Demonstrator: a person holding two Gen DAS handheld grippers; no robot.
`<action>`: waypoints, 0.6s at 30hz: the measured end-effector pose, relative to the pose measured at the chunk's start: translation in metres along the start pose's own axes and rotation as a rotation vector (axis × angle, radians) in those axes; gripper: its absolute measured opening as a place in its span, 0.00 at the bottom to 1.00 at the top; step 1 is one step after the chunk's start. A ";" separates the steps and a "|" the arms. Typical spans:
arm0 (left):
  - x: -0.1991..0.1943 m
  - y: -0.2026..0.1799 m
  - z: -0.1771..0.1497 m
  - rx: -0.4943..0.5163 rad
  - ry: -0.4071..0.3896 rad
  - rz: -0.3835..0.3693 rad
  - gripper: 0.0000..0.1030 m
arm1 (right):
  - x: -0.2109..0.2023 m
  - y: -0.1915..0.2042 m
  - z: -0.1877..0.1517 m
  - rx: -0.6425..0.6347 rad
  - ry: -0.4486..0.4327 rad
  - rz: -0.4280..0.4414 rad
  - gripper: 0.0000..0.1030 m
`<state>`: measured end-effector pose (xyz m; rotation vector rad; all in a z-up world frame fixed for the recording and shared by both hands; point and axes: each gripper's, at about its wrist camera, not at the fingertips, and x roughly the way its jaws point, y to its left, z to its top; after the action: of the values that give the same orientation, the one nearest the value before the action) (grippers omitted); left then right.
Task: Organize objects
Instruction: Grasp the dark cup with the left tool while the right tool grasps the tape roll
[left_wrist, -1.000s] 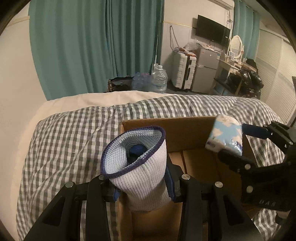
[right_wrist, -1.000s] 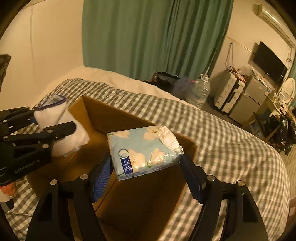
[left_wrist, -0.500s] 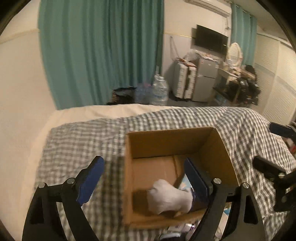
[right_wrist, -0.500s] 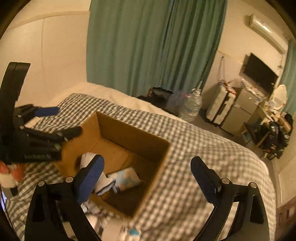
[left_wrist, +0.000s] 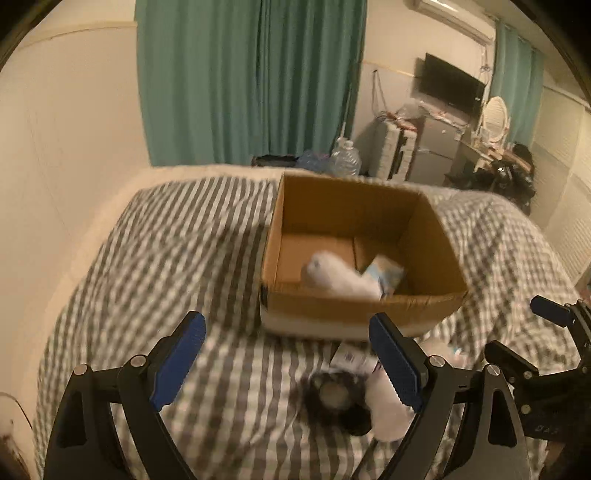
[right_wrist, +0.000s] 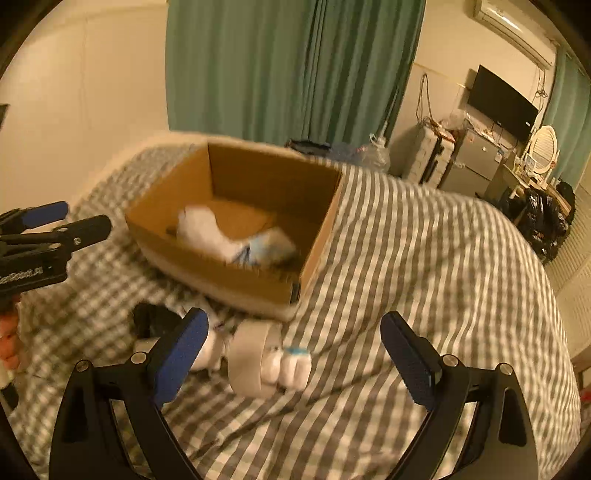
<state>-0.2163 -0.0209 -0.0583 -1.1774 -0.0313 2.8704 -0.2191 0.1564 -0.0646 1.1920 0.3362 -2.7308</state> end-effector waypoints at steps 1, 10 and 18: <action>0.005 -0.001 -0.005 0.011 0.006 0.023 0.90 | 0.008 0.003 -0.005 -0.009 0.013 -0.006 0.92; 0.055 -0.003 -0.037 0.041 0.169 0.053 0.90 | 0.067 0.016 -0.036 -0.029 0.136 -0.006 0.77; 0.065 -0.014 -0.051 0.087 0.205 0.024 0.90 | 0.064 0.010 -0.042 0.000 0.119 0.007 0.29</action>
<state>-0.2263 -0.0043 -0.1403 -1.4557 0.1139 2.7230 -0.2305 0.1550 -0.1405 1.3567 0.3448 -2.6597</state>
